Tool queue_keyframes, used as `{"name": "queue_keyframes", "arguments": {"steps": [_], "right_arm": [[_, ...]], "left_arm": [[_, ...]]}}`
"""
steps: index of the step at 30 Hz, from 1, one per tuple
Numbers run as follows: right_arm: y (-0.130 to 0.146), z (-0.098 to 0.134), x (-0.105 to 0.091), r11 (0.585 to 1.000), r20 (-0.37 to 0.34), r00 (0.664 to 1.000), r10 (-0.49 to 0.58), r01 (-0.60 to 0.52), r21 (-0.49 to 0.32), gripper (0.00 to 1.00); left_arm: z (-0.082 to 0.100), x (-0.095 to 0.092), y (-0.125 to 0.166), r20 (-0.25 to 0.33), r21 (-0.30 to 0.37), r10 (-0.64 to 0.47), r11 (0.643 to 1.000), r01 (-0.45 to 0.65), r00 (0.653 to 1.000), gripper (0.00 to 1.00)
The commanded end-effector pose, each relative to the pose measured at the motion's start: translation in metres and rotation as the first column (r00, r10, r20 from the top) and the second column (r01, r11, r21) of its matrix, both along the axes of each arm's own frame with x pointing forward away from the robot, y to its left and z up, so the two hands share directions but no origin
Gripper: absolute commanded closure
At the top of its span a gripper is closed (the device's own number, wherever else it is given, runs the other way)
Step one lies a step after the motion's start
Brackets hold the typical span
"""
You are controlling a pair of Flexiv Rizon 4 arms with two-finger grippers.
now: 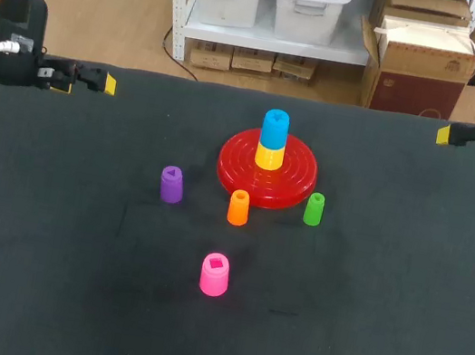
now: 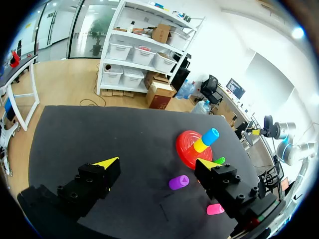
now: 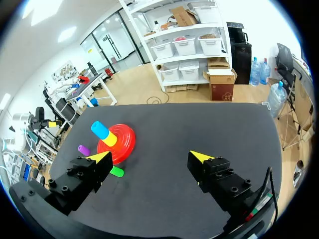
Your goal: Pick up and stack the cylinders on the red base in this order: pink,purple,orange,green
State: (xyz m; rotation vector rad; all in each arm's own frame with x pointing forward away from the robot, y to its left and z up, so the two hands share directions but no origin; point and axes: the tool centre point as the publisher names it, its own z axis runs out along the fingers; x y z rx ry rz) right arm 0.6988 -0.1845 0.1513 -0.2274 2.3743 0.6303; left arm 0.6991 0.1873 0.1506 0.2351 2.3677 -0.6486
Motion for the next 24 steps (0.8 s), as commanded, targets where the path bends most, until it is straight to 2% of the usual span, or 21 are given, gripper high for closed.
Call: {"name": "queue_keyframes", "arguments": {"steps": [1, 3, 5, 8, 12, 15, 18, 20, 23, 24], "right_arm": [[-0.001, -0.001, 0.000, 1.000, 0.000, 1.000, 0.003, -0.003, 0.002, 0.00], [-0.001, -0.001, 0.000, 1.000, 0.000, 1.000, 0.003, -0.003, 0.002, 0.00], [-0.001, -0.001, 0.000, 1.000, 0.000, 1.000, 0.003, -0.003, 0.002, 0.00], [-0.001, -0.001, 0.000, 1.000, 0.000, 1.000, 0.003, -0.003, 0.002, 0.00], [-0.001, -0.001, 0.000, 1.000, 0.000, 1.000, 0.003, -0.003, 0.002, 0.00], [-0.001, -0.001, 0.000, 1.000, 0.000, 1.000, 0.003, -0.003, 0.002, 0.00], [-0.001, -0.001, 0.000, 1.000, 0.000, 1.000, 0.003, -0.003, 0.002, 0.00], [-0.001, -0.001, 0.000, 1.000, 0.000, 1.000, 0.003, -0.003, 0.002, 0.00], [-0.001, -0.001, 0.000, 1.000, 0.000, 1.000, 0.003, -0.003, 0.002, 0.00], [-0.001, -0.001, 0.000, 1.000, 0.000, 1.000, 0.003, -0.003, 0.002, 0.00]], "left_arm": [[0.000, -0.002, -0.006, 0.047, 0.035, -0.097, 0.995, 0.096, 0.994, 0.00], [0.001, -0.007, -0.011, 0.079, 0.023, -0.201, 0.980, 0.199, 0.976, 0.00], [-0.004, -0.012, -0.013, 0.123, 0.107, -0.302, 0.951, 0.290, 0.945, 0.00], [-0.013, -0.022, -0.021, 0.130, 0.191, -0.479, 0.871, 0.453, 0.868, 0.00], [-0.020, -0.034, -0.029, 0.135, 0.302, -0.677, 0.724, 0.621, 0.724, 0.00], [-0.023, -0.041, -0.032, 0.129, 0.339, -0.756, 0.642, 0.688, 0.642, 0.00], [-0.023, -0.047, -0.033, 0.119, 0.349, -0.807, 0.580, 0.736, 0.579, 0.00], [-0.021, -0.050, -0.032, 0.113, 0.354, -0.832, 0.545, 0.760, 0.543, 0.00], [-0.021, -0.054, -0.026, 0.101, 0.353, -0.855, 0.508, 0.785, 0.508, 0.00], [-0.021, -0.055, -0.023, 0.094, 0.345, -0.857, 0.505, 0.791, 0.507, 0.00]]}}
